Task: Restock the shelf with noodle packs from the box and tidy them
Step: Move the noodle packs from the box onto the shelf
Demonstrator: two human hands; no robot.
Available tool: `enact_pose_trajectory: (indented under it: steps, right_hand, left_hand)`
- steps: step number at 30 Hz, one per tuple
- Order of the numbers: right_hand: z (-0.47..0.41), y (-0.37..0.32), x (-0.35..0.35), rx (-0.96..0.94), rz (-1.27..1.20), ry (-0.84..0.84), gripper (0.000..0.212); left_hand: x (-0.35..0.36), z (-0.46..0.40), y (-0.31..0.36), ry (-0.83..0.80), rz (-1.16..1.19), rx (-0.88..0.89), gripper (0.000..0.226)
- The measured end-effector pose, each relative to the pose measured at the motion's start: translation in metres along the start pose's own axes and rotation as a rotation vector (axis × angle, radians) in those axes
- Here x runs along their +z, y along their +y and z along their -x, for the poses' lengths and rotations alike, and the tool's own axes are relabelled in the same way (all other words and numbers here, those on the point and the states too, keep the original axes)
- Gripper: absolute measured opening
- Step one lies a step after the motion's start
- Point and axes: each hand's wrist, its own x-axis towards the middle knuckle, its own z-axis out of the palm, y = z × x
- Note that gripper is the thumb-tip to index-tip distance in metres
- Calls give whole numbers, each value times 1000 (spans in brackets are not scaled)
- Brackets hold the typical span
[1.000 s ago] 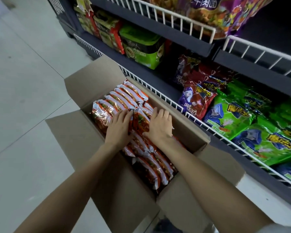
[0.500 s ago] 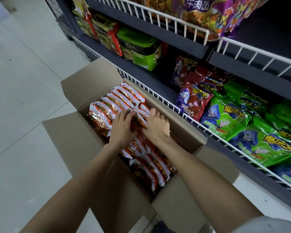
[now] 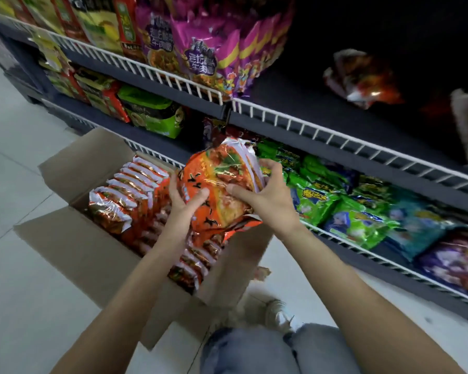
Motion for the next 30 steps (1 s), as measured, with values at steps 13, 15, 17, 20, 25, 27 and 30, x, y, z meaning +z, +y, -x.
enact_pose_trajectory:
  steps: [13,15,17,20,25,27,30]
  right_hand:
    - [63,-10,-233,-5,-493,495,60]
    - [60,-4,-269,-49,-465,567,62]
    - [57,4,-307,-84,-360,634,62]
    - [53,22,-364,-92,-125,706,43]
    - [39,53,-427,-44,-49,881,48]
    - [33,65,-440,-8,-22,900,60]
    - [30,80,-451,-22,86,894,81]
  left_hand:
    - [243,29,25,-637,-241,68,69]
    - [289,24,28,-684,-324,153,66]
    - [336,19,27,-695,-392,261,67]
    - [400,11,13,-694,-544,465,69]
    - [484,9,-23,-704,-717,635,67]
    - [505,8,-37,-684,-796,660,71]
    - [527,3,-54,-663,-987,677,75]
